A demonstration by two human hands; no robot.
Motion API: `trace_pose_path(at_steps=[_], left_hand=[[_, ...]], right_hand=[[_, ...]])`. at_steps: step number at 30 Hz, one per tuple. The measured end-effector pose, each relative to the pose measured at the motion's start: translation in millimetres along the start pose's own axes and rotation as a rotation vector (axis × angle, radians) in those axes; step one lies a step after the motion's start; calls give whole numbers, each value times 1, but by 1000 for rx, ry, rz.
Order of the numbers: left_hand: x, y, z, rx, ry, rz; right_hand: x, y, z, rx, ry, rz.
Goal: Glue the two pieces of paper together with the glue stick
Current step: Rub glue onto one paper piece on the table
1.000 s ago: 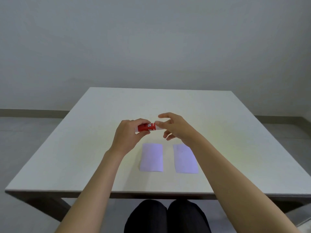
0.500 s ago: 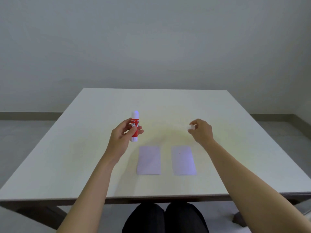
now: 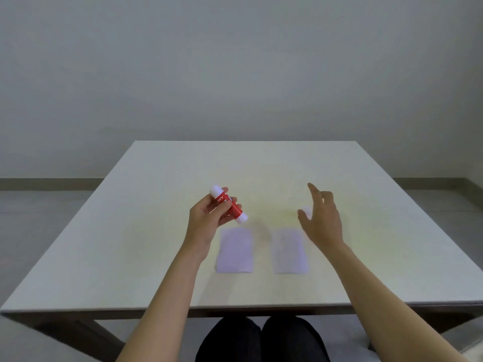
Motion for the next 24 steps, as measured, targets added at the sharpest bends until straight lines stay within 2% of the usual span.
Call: trace_pose_path(at_steps=[2, 3, 6, 9, 13, 17, 18, 21, 24], left_hand=[[1, -8, 2, 29, 0, 14], [2, -13, 3, 46, 1, 36], [6, -25, 7, 133, -23, 27], [11, -28, 11, 170, -33, -2], [14, -22, 15, 114, -51, 0], [11, -26, 19, 50, -56, 4], [11, -27, 19, 51, -54, 6], [12, -26, 19, 82, -54, 41], [13, -21, 17, 115, -63, 60]], right_hand=[[-31, 0, 7, 25, 72, -193], [-47, -1, 11, -43, 55, -363], [-85, -11, 29, -396, -56, -812], [-94, -15, 40, -420, -101, -1061], [-92, -15, 44, -512, -155, -1115], [-98, -17, 43, -527, -554, -1280], [-98, -17, 42, -513, -585, -1277], [-97, -14, 40, -512, -417, -1176], [-94, -11, 39, -504, -239, -1190]])
Point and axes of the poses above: each hand's wrist, its own z-axis away from the middle knuckle, its own y-axis out of the back of the hand, x = y × z, the point moved 1 cm from there along -z, towards the middle knuckle, and after that the axes turned 12 degrees about -z, right-handed, at the moved point
